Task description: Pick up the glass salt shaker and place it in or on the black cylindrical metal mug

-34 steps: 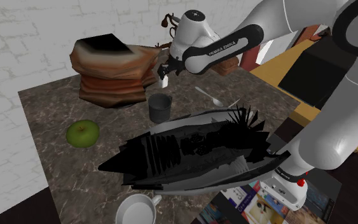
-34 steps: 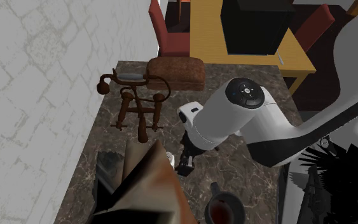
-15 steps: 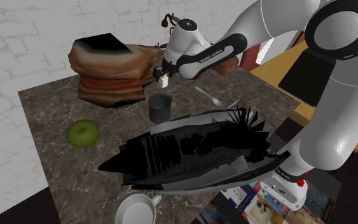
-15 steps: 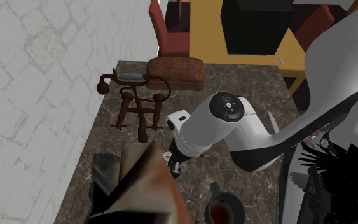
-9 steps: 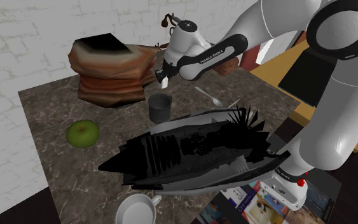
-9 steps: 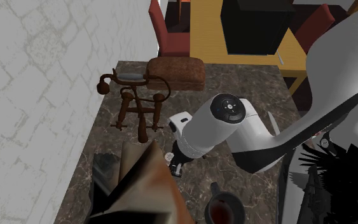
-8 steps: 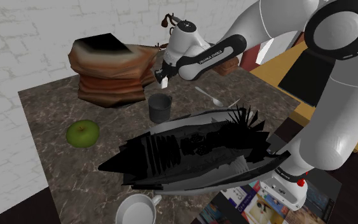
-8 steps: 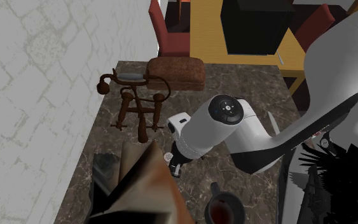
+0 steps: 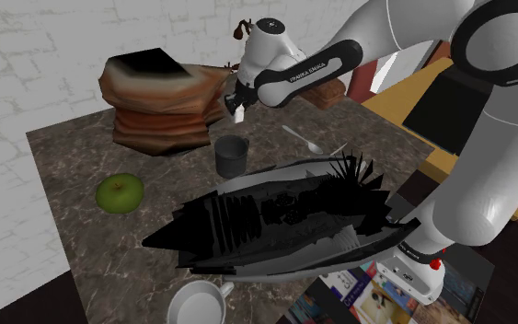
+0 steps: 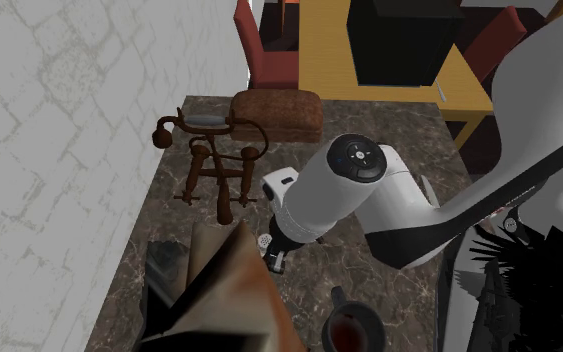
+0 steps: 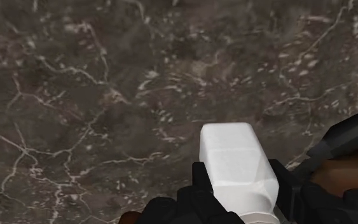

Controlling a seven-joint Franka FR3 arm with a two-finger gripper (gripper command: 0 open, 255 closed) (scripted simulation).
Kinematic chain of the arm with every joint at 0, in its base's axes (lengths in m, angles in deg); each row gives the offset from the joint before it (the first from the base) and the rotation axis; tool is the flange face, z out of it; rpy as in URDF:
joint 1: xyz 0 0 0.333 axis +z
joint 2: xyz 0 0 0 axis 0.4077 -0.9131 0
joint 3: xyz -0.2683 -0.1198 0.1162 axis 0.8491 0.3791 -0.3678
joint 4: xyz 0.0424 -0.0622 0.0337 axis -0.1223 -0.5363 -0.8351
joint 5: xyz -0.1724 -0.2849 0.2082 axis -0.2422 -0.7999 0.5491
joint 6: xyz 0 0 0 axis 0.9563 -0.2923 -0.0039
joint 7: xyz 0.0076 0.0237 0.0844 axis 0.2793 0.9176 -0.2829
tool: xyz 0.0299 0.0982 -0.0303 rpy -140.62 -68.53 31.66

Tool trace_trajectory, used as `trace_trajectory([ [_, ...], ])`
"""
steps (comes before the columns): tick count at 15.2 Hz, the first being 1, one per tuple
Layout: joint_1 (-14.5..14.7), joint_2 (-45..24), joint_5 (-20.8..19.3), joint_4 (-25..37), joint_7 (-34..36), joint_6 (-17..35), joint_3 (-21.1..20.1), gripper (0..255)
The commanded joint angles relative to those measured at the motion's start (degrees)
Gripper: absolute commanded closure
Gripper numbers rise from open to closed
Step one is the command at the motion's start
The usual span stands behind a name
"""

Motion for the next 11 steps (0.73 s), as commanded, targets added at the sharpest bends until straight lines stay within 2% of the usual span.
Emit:
trace_trajectory([
  [1,-0.2,0.9,0.7,0.4,-0.6,-1.3,-0.3,255],
  [11,-0.9,4.8,3.5,3.1,-3.2,-7.7,-1.5,255],
])
